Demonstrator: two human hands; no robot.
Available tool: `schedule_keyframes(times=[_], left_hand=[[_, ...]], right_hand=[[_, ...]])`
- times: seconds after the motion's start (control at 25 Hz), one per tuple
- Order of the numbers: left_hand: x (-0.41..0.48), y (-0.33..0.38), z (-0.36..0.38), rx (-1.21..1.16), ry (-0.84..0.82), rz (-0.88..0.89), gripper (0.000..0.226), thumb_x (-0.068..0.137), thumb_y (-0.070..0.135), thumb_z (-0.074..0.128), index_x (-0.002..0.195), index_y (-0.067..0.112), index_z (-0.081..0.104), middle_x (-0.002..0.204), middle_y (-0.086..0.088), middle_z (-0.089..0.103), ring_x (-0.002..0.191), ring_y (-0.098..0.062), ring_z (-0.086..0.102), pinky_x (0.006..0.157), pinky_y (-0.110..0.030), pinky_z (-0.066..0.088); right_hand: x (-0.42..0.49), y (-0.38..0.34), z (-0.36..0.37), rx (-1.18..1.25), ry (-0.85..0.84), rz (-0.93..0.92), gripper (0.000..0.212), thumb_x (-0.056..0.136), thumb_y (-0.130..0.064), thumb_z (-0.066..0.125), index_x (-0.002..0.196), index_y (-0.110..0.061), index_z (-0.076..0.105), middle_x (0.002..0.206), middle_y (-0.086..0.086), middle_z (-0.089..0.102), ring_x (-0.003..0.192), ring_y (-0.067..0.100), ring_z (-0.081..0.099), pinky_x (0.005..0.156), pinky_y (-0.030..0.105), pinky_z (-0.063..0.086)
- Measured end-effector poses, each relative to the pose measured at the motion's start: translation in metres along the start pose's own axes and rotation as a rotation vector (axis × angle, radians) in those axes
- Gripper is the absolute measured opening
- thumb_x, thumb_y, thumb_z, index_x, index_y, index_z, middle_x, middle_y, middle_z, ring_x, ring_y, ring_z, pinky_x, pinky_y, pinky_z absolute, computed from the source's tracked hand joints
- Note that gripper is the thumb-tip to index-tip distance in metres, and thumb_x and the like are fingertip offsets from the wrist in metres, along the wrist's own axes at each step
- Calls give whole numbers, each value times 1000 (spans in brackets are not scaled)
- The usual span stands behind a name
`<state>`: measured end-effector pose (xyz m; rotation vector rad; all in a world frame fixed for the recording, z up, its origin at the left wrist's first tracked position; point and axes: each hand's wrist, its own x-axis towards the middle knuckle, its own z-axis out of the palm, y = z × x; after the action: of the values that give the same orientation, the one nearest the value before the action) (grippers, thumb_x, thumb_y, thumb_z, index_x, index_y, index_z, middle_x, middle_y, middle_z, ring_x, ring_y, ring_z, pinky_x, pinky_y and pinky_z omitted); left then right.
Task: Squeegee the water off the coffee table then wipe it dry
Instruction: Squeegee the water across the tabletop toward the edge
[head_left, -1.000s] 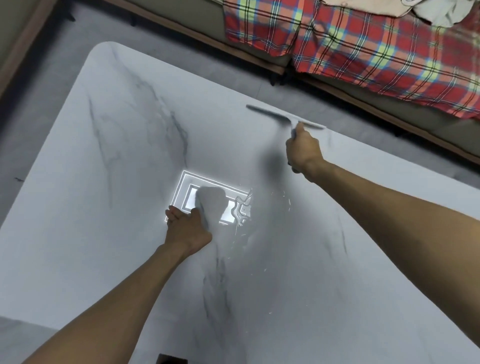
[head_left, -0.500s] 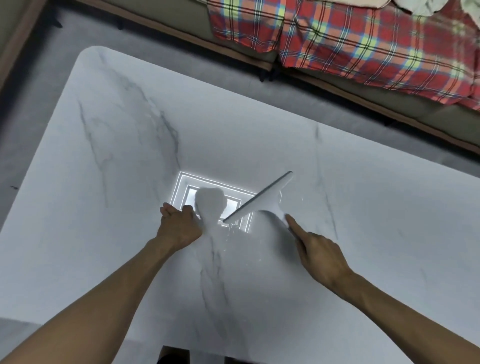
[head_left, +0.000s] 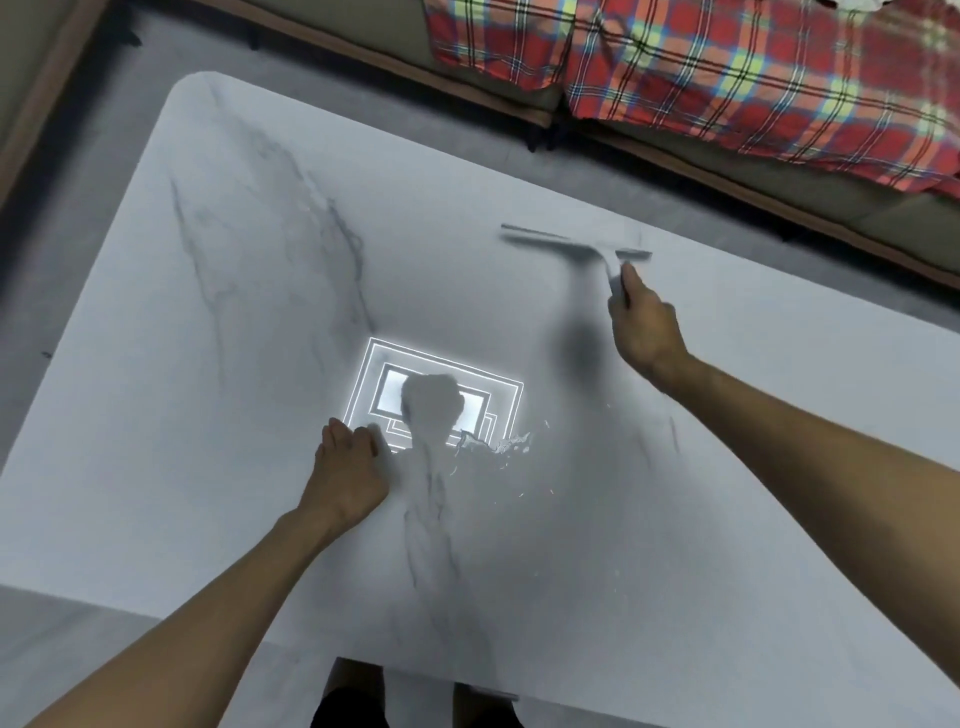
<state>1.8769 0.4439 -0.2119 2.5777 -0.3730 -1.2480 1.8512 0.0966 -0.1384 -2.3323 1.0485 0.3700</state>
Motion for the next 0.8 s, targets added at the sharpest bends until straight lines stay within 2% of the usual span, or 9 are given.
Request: schedule_keyframes(times=[0.08,0.2,0.32,0.4,0.48,0.56,0.6,0.68,0.8], left_hand=[[1,-2,4,17,-32,-10,40,85,-1,44,125,0,41,146,-32,21,138,-46,23,112,-45,29],[5,-6,3,-26,-78,-13,39,85,-1,44,123,3,40,154,-32,9,146,-43,9,114,-44,26],[6,-17,5,-60,-117,-8,33,82,0,48,113,11,41,157,-28,1,149,-35,-2,114,-42,25],[4,-19,5,-81,-111,2,31,79,-1,50,104,14,39,157,-25,6,148,-33,9,107,-38,32],[0,-20,6,-100,-64,5,33,77,-2,50,103,15,39,151,-22,20,136,-35,34,92,-35,41],[-6,-25,4,-136,-16,13,39,76,-2,51,108,16,38,132,-11,38,115,-35,50,76,-33,42],[-11,-28,4,-160,-5,15,41,75,-2,52,107,16,36,118,-2,41,105,-33,53,71,-34,42],[-24,-34,8,-182,-12,20,39,72,-3,53,102,14,34,99,-3,46,80,-25,52,60,-34,39],[-45,-39,23,-198,-28,20,37,73,-2,53,102,12,35,90,-4,46,67,-17,45,54,-31,34]], right_hand=[[29,-26,11,88,31,39,42,102,-22,28,143,-14,32,107,15,58,95,35,52,80,39,44],[39,-54,35,45,4,41,51,100,-18,30,149,-16,20,115,17,57,100,38,53,80,41,47],[-7,-55,68,-213,-77,-196,54,100,-22,33,152,-23,16,112,22,62,98,41,58,72,36,37],[-57,-34,87,-348,-172,-370,60,98,-22,38,152,-32,13,102,17,65,89,39,62,67,35,35],[-107,-2,95,-410,-226,-471,64,97,-24,39,152,-39,9,97,10,64,82,36,63,62,35,34],[-145,37,91,-466,-284,-507,69,96,-22,42,151,-43,5,90,5,61,72,33,62,57,33,36],[-159,57,84,-511,-309,-514,73,95,-21,44,151,-44,3,87,3,59,67,31,61,55,33,36],[-176,96,65,-592,-298,-540,76,92,-18,50,151,-43,9,76,0,55,56,27,57,50,30,34],[-188,138,31,-664,-204,-539,63,93,-22,53,149,-39,29,62,-6,44,45,21,52,44,27,30]])
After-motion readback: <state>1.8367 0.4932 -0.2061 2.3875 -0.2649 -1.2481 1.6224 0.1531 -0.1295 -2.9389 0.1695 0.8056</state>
